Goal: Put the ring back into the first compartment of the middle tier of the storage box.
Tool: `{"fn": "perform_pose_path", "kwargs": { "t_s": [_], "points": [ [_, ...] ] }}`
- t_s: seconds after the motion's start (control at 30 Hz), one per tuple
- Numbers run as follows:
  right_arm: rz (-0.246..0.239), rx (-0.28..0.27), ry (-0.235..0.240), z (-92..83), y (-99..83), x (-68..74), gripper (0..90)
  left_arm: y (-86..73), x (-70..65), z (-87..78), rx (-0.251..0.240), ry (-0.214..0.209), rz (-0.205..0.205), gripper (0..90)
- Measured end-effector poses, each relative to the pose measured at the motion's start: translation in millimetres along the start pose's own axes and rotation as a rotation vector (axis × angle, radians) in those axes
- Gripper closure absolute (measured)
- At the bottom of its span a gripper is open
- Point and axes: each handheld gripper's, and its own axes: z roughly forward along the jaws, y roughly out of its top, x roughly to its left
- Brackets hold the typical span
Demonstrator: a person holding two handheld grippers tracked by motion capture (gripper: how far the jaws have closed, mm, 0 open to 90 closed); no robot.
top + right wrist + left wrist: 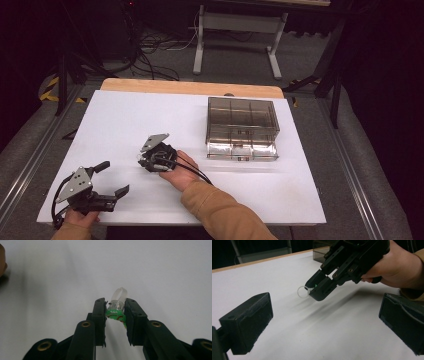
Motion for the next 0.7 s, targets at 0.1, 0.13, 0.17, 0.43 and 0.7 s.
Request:
{"fn": "perform_pose_path", "kwargs": {
  "t_s": [0.1, 0.13, 0.17, 0.43, 0.7],
  "points": [
    [-0.004, -0.005, -0.003, -4.6, 1.1, -0.5, 71.6, 0.0, 0.0, 0.0, 0.0, 0.0, 0.0, 0.1],
    [-0.001, -0.004, -0.002, -6.3, 1.3, -0.7, 71.6, 0.1, 0.2, -0.1, 0.001, 0.001, 0.004, 0.1],
    [-0.003, -0.006, -0.003, -7.7, 1.3, -1.3, 71.6, 0.1, 0.2, -0.2, 0.001, 0.001, 0.003, 0.1],
    [0.006, -0.024, -0.004, -27.0, -0.4, -5.8, 71.4, -0.1, -0.2, 0.3, -0.004, 0.0, 0.0, 0.1],
    [-0.003, -0.019, -0.008, -40.7, -2.3, -8.4, 71.4, 0.0, -0.3, 0.2, 0.0, 0.001, 0.001, 0.1]
  ]
}}
